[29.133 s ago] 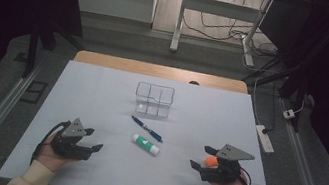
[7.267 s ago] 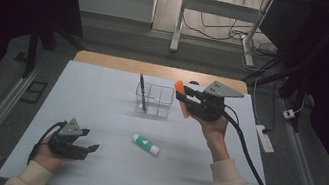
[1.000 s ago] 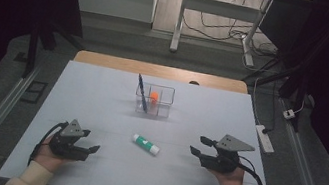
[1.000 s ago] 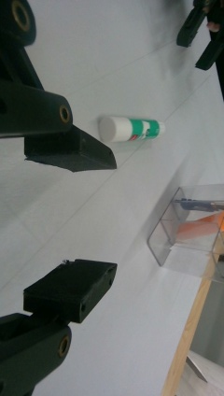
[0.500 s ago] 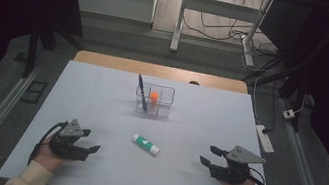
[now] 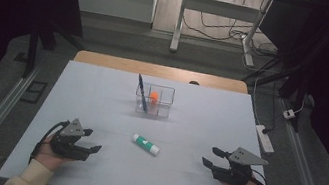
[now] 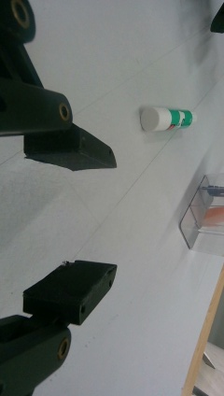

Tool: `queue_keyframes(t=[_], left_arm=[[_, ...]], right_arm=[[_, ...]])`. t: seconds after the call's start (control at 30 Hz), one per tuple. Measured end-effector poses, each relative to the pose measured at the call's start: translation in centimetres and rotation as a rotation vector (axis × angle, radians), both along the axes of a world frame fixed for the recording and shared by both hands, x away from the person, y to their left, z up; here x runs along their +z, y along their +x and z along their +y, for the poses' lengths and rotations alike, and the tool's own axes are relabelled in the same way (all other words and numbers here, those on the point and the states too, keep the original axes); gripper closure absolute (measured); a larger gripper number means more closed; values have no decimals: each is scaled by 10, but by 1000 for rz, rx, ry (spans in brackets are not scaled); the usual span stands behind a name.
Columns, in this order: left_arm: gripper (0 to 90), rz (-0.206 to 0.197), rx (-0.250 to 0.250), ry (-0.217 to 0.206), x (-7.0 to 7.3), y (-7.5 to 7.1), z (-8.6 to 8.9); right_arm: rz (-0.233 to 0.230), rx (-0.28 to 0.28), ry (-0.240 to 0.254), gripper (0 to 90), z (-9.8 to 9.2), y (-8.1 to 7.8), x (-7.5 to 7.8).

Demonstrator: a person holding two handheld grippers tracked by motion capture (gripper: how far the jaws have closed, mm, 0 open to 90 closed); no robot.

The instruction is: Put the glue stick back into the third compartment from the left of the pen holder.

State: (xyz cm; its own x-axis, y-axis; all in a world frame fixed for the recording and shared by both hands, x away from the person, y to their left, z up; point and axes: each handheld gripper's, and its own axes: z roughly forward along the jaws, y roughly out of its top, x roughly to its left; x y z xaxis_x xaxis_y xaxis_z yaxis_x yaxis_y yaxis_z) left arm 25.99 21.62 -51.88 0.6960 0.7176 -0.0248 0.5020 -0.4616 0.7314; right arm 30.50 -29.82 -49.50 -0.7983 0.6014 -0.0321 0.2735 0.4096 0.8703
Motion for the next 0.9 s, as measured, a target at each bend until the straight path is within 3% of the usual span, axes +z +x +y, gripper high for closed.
queue_keyframes(t=[0.4,0.9], left_arm=[[312,-9,-27,1,6,3,-7],[308,-18,-138,-10,21,22,-28]], right_arm=[[4,0,3,421,0,0,-2],[5,-14,9,420,-7,3,-2]])
